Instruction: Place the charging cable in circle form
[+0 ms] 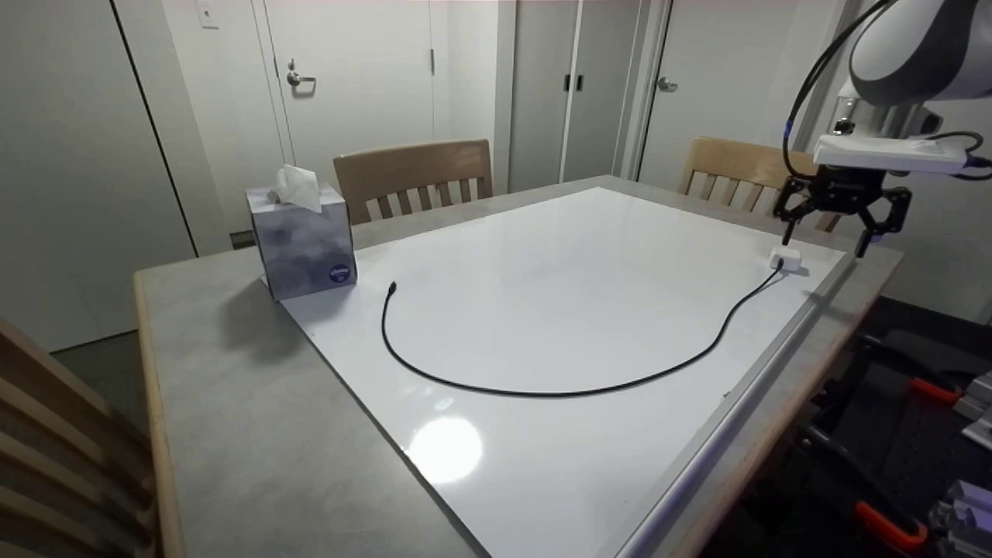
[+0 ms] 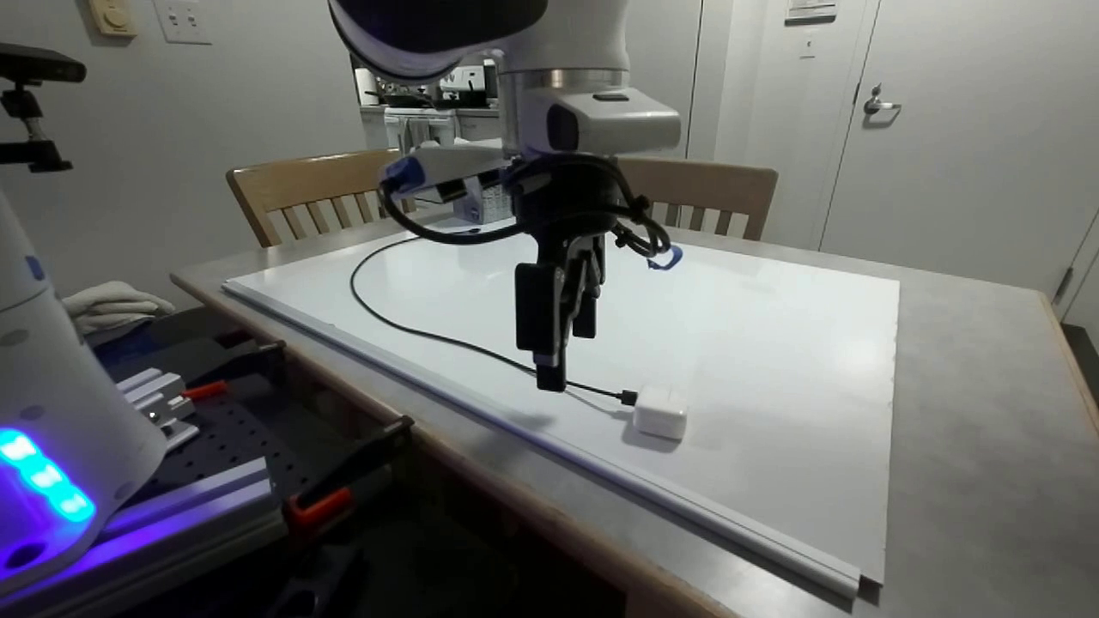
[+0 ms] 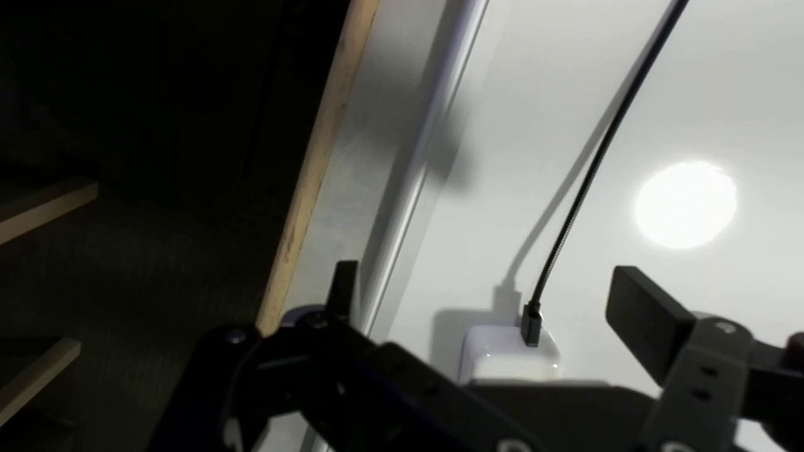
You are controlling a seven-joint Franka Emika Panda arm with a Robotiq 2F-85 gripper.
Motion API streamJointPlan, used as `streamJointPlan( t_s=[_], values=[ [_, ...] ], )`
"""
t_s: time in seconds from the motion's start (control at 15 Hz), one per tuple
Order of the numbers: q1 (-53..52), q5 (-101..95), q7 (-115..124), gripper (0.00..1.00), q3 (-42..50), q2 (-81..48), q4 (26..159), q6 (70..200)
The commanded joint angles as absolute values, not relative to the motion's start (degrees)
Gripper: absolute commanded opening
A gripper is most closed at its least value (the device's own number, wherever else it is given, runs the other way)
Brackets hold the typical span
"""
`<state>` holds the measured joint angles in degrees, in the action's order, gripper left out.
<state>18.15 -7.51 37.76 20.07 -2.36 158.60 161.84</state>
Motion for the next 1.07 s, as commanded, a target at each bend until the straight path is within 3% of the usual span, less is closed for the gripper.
streamJointPlan(
  t_s=[0.0, 1.0],
  values=[
    [17.7, -7.0, 37.2, 1.0, 20.6, -2.6, 158.6, 162.2],
    [18.3, -5.3, 34.0, 1.0, 21.8, -6.7, 155.5, 162.7]
  ],
)
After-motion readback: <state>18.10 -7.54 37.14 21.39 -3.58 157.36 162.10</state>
